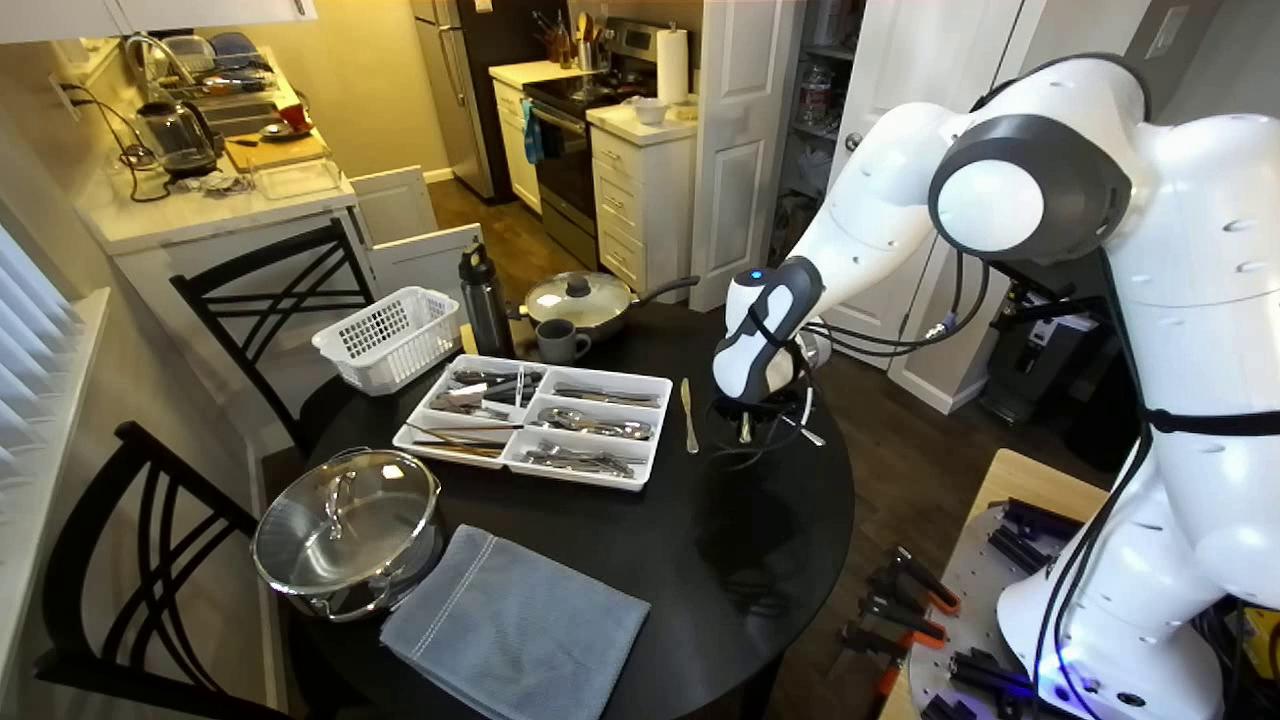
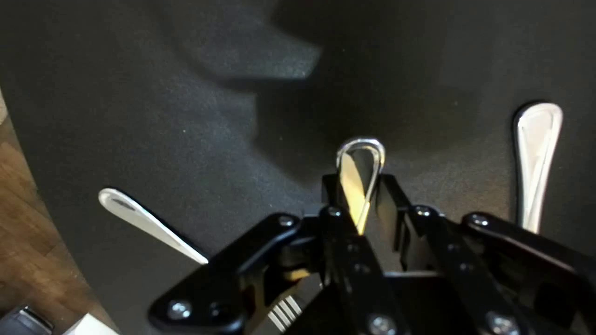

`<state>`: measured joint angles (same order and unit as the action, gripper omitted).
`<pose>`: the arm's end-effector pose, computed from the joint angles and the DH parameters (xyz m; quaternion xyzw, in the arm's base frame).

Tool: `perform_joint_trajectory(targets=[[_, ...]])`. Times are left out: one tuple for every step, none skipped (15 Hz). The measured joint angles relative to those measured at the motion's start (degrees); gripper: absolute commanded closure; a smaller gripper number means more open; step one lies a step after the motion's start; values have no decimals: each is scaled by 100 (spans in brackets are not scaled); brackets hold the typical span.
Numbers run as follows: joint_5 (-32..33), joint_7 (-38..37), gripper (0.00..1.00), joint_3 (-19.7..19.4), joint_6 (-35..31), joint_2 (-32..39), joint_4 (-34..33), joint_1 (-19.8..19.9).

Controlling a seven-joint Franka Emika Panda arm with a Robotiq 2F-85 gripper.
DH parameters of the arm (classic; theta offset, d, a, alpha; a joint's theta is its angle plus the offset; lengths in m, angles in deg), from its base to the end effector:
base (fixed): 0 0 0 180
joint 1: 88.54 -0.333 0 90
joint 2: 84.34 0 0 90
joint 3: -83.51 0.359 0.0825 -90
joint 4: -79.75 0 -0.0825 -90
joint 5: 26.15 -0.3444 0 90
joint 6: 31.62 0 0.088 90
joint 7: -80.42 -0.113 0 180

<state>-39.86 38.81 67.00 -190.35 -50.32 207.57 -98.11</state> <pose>0.5347 -0.0743 0.1788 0.8704 -0.4907 0.0043 0.0386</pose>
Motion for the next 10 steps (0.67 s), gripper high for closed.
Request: perform_joint_trajectory(targets=[[217, -135, 94, -133, 0, -54, 10, -182], [447, -284, 94, -266, 1, -107, 14, -376], [665, -425, 94, -391, 2, -153, 13, -561], [893, -569, 94, -514, 6, -194, 12, -742], [1130, -725, 94, -636, 19, -229, 10, -917], [1357, -877, 94, -754, 46, -263, 7, -1080], [1583, -1034, 94, -865, 88, -295, -2, -1231], [1787, -1173, 94, -947, 132, -327, -12, -1348], [1969, -1288, 94, -995, 175, -360, -25, -1428], [2132, -1380, 94, -1011, 222, -389, -44, -1471]])
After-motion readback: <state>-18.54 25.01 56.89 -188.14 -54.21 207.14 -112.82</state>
